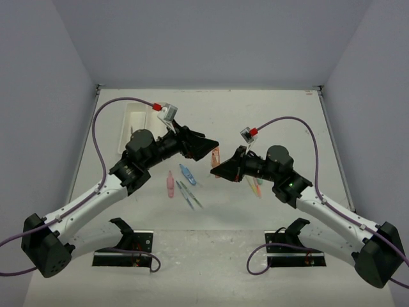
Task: Sort the stationery into containers
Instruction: Close the pen cap on the pen.
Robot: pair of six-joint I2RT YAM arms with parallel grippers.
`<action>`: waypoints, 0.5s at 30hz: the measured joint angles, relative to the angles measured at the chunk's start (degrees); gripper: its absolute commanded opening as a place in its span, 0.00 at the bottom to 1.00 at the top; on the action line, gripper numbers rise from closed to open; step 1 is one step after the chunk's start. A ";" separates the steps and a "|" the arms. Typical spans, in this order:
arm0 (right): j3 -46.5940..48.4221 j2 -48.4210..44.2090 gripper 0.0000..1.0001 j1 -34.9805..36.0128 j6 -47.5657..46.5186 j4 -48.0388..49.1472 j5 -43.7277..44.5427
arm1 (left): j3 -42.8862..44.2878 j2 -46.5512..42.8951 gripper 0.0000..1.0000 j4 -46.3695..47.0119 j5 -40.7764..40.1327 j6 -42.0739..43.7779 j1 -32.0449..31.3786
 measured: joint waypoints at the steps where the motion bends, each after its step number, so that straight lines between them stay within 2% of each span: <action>1: -0.07 -0.10 0.00 0.00 -0.83 0.00 -1.05 | 0.36 -0.82 0.99 -0.87 -1.01 0.82 0.06; 4: -0.41 -1.20 0.00 0.05 -3.48 0.03 -4.72 | 0.42 -2.60 0.98 -1.93 -1.25 2.19 0.43; 9: -0.42 -4.33 0.00 1.37 -9.42 -0.37 -11.31 | -2.17 -2.05 0.94 1.49 5.11 0.66 1.63; 15: -0.29 -7.44 0.00 2.33 -15.16 -0.71 -16.58 | -6.58 2.08 0.78 10.99 15.40 -8.80 1.68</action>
